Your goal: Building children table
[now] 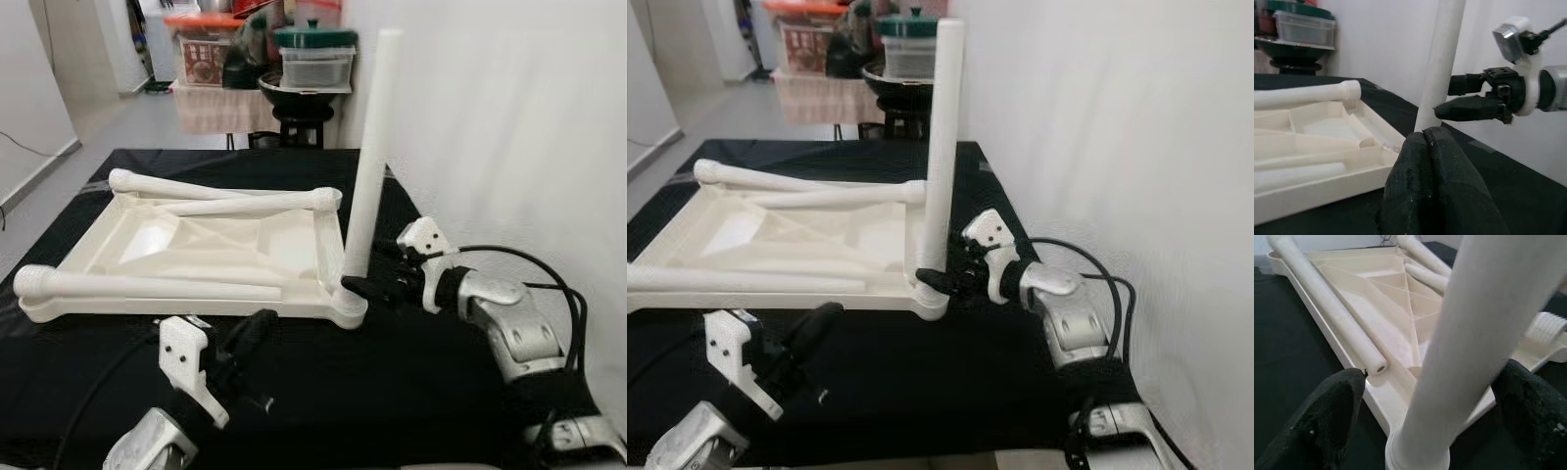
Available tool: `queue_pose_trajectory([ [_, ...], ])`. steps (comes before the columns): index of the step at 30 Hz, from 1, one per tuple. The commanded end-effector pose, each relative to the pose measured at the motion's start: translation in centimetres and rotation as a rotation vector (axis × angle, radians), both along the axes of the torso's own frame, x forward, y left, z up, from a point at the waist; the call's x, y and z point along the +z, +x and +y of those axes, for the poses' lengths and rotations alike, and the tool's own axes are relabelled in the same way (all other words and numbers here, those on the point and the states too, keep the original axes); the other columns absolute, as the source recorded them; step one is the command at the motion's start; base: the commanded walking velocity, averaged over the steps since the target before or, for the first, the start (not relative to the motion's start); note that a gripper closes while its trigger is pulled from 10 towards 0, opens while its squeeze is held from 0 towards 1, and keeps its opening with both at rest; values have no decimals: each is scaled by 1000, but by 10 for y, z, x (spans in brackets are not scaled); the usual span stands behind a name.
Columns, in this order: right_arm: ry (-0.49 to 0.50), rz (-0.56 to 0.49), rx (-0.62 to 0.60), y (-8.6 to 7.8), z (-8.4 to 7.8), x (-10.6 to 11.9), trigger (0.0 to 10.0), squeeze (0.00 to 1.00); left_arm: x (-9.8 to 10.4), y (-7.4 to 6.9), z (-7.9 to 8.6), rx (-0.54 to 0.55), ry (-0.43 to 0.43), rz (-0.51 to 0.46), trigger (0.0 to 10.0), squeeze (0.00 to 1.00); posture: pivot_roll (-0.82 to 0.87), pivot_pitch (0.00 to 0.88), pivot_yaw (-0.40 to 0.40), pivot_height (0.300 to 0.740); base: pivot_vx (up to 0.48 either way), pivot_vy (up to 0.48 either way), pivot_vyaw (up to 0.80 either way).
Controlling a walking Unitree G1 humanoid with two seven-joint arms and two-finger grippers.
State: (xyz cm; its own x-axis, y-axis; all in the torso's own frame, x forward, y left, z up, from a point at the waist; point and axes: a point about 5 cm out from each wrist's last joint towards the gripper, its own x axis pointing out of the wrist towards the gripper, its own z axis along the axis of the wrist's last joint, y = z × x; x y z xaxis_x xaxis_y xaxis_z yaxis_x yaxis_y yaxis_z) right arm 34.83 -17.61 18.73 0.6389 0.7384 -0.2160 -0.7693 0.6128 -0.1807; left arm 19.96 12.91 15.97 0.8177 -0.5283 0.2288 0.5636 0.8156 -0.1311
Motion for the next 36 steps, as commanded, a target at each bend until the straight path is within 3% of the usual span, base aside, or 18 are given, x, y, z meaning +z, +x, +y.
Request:
queue_pose_trajectory([
  [1, 6, 22, 39, 2, -3, 1, 10000, 0, 2, -4, -2, -21, -16, 5, 10000, 0, 33, 0, -102, 740, 0, 0, 0],
  [9, 109, 10, 90, 11, 8, 19, 10000, 0, 2, -9, -3, -47, -36, 17, 10000, 0, 47, 0, -100, 740, 0, 0, 0],
  [11, 138, 6, 147, 14, 14, 24, 10000, 0, 2, -10, -3, -53, -41, 20, 10000, 0, 50, 0, -101, 740, 0, 0, 0],
  [12, 152, 6, 242, 16, 23, 29, 10000, 0, 2, -11, -3, -62, -50, 25, 10000, 0, 56, 0, -102, 740, 0, 0, 0],
  [14, 152, 6, 242, 16, 23, 29, 10000, 0, 2, -11, -3, -62, -50, 25, 10000, 0, 56, 0, -102, 740, 0, 0, 0],
  [15, 150, 13, 282, 16, 26, 30, 7882, 0, 2, -12, -3, -65, -53, 26, 10000, 0, 60, 0, -103, 740, 0, 0, 0],
  [17, 150, 13, 282, 16, 26, 30, 7882, 0, 2, -12, -3, -65, -53, 26, 10000, 0, 60, 0, -103, 740, 0, 0, 0],
  [18, 144, 18, 309, 18, 27, 31, 0, 0, 2, -13, -3, -67, -54, 27, 10000, 0, 64, 0, -106, 740, 0, 0, 0],
  [21, 138, 27, 330, 20, 26, 32, 0, 0, 3, -13, -3, -68, -55, 27, 10000, 0, 64, 0, -106, 740, 0, 0, 0],
  [26, 95, 87, 309, 19, 6, 21, 0, 0, 4, -14, -3, -72, -64, 28, 10000, 0, 50, 0, -102, 740, 0, 0, 0],
  [28, 95, 87, 309, 19, 6, 21, 0, 0, 4, -14, -3, -72, -64, 28, 10000, 0, 50, 0, -102, 740, 0, 0, 0],
  [32, 72, 112, 174, 1, -23, 0, 0, 0, 6, -14, -2, -74, -70, 28, 10000, 0, 25, 0, -96, 740, 0, 0, 0],
  [35, 79, 117, 143, -3, -29, -2, 0, 0, 6, -14, -2, -74, -71, 28, 10000, 0, 25, 0, -96, 740, 0, 0, 0],
  [36, 111, 135, 65, -12, -27, -8, 0, 0, 7, -14, 0, -76, -74, 28, 10000, 0, 11, 7, -101, 740, 0, 0, 0],
])
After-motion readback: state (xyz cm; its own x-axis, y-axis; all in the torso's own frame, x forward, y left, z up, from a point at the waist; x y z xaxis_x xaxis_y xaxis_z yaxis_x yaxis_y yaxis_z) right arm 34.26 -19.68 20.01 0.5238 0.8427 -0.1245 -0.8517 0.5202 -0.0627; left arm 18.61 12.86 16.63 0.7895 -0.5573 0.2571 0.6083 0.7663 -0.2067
